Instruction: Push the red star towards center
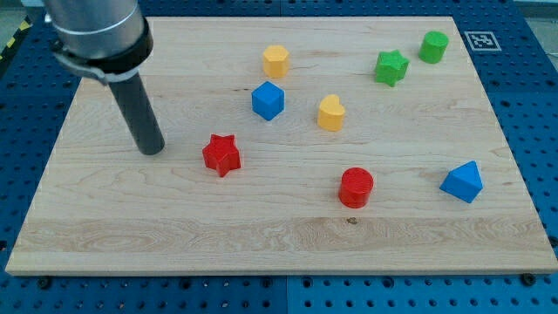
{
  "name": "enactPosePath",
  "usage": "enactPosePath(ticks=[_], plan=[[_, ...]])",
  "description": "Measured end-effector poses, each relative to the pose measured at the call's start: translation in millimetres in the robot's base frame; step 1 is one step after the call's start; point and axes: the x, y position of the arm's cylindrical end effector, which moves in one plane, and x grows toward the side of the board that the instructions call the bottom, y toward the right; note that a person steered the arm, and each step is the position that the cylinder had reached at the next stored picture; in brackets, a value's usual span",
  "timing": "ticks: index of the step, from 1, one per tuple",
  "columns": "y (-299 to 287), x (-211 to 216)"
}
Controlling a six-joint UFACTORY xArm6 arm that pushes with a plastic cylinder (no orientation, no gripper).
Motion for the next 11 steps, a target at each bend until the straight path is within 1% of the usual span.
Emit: enactPosePath(ticks=[1,2,3,5,6,10,11], plan=[[5,1],[57,1],[86,2],[59,31],[69,34],[149,35],[158,35]])
